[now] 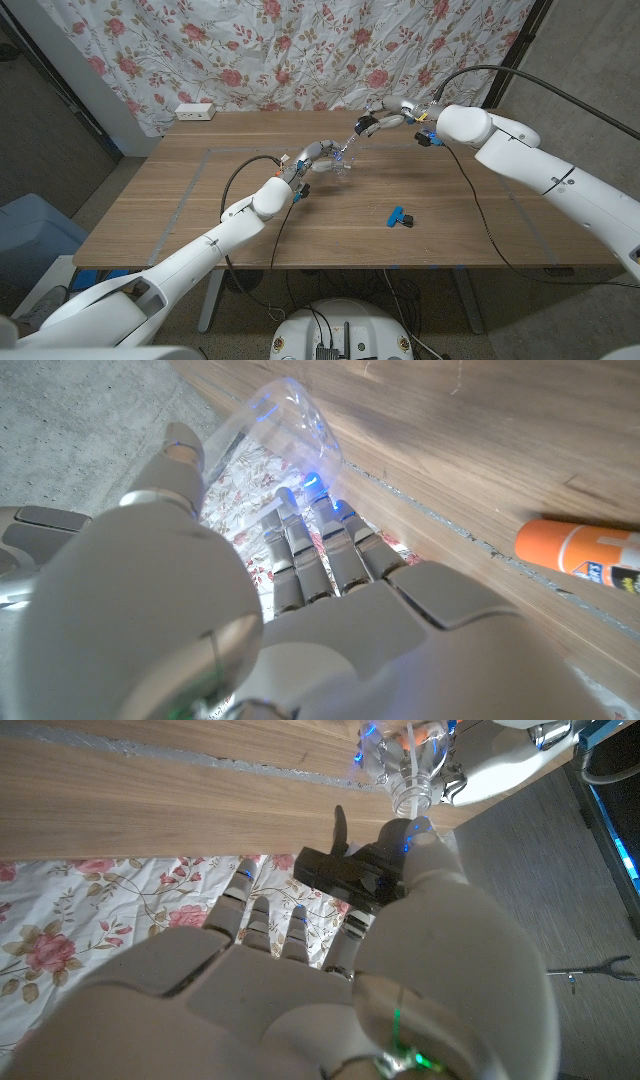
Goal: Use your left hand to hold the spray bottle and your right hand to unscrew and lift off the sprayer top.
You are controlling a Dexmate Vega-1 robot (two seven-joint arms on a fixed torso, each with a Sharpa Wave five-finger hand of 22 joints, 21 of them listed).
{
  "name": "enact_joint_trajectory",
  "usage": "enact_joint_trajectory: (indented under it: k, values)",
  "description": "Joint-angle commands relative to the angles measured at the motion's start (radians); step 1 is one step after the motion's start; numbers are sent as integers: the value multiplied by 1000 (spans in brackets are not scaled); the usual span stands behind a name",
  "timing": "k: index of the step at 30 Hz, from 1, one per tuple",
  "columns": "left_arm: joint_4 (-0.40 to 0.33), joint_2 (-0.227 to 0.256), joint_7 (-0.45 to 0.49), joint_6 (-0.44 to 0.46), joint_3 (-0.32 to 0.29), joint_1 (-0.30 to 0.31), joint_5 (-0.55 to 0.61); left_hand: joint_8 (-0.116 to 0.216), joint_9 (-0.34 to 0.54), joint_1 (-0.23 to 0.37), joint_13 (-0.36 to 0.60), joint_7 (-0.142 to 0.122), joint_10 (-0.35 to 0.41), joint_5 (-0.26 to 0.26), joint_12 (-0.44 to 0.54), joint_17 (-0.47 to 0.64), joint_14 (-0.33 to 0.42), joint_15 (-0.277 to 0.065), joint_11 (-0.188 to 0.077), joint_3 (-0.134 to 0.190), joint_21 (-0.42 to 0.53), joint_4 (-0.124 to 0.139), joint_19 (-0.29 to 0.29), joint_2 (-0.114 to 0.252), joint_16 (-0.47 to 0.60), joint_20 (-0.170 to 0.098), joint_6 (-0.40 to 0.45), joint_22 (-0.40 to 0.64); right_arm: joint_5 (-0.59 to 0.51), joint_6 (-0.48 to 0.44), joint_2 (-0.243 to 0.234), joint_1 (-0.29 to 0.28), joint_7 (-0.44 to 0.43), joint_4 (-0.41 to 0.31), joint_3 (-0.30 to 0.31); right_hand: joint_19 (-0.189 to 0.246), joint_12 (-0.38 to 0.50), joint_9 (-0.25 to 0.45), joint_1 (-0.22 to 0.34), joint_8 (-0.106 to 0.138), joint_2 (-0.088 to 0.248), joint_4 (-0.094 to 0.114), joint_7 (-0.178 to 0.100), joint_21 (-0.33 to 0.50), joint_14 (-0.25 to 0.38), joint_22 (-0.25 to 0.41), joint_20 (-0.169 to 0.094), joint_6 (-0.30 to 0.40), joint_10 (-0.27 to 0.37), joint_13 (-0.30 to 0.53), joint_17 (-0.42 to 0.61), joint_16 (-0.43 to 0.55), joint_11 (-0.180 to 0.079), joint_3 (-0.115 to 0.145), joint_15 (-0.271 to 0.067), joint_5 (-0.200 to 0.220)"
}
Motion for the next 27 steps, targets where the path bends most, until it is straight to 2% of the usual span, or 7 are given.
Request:
enact_joint_trajectory:
  k: [1, 27]
  values:
    - [27, -10, -2, -15, 5, -12, -4, 219, 2, -45, 19, -27, 96, 8, 4, 3, 10, -143, -85, 20, -5, 17, 4, 160, -1, -66, 21, 4, -8, -17, -14, 15, 12, -13, 8, 5, 3, 10, 3, 10, 8, 1, -6, 4, 11, 3, 3, 20, 15, 2, 2, 8, 1, 5, 2, 3]
    - [50, -22, -2, -13, 14, -23, -6, 222, 1, -40, 20, -25, 97, 8, -1, 6, 11, -141, -83, 22, -5, 13, 5, 158, 0, -67, 22, 4, 13, 2, -51, 29, 40, -14, 42, 10, 1, 5, -3, 15, 10, 5, -6, 3, 22, 3, 3, 28, 32, 2, 4, 12, -3, 3, -4, 2]
